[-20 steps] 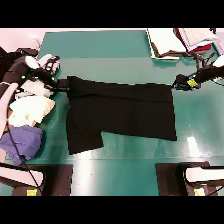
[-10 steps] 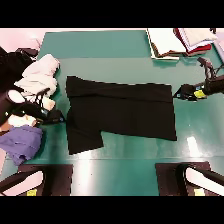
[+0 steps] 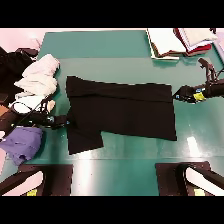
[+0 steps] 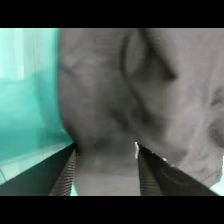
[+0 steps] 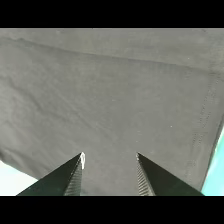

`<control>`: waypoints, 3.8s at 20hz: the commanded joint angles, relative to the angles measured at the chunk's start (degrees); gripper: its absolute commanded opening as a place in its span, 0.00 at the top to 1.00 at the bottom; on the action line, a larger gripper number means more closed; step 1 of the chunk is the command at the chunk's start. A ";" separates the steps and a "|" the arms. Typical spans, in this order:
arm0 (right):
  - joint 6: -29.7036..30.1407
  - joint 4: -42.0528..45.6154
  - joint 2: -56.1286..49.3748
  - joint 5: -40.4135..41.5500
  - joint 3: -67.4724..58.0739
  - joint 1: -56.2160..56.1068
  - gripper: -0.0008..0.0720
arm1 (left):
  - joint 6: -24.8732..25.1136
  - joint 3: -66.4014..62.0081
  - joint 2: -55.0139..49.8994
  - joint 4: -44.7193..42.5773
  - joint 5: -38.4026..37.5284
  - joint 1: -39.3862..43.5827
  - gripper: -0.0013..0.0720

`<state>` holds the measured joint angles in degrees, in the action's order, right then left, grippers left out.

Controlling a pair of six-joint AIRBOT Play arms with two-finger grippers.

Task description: Fold the shirts.

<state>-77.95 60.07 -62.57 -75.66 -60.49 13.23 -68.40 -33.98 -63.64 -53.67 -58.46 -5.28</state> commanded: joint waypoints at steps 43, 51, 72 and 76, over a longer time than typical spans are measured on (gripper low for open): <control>-5.66 23.50 2.19 -3.69 -0.15 -8.79 0.97 | -14.91 -12.61 16.28 -15.28 -6.14 4.22 0.95; -6.21 19.10 -18.25 -2.40 -14.12 -8.13 0.97 | -8.98 -28.33 -10.54 -11.28 1.01 4.22 0.94; 15.43 -17.05 -30.12 2.34 2.64 10.43 0.33 | -14.32 -35.19 -17.22 -5.42 6.03 24.30 0.95; 15.45 -17.00 -28.59 3.06 -2.49 4.70 0.97 | -15.76 -35.39 -22.29 -4.37 11.43 30.53 0.95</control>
<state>-63.16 44.84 -91.92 -72.75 -60.38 21.45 -82.89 -69.19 -82.89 -58.83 -51.42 20.93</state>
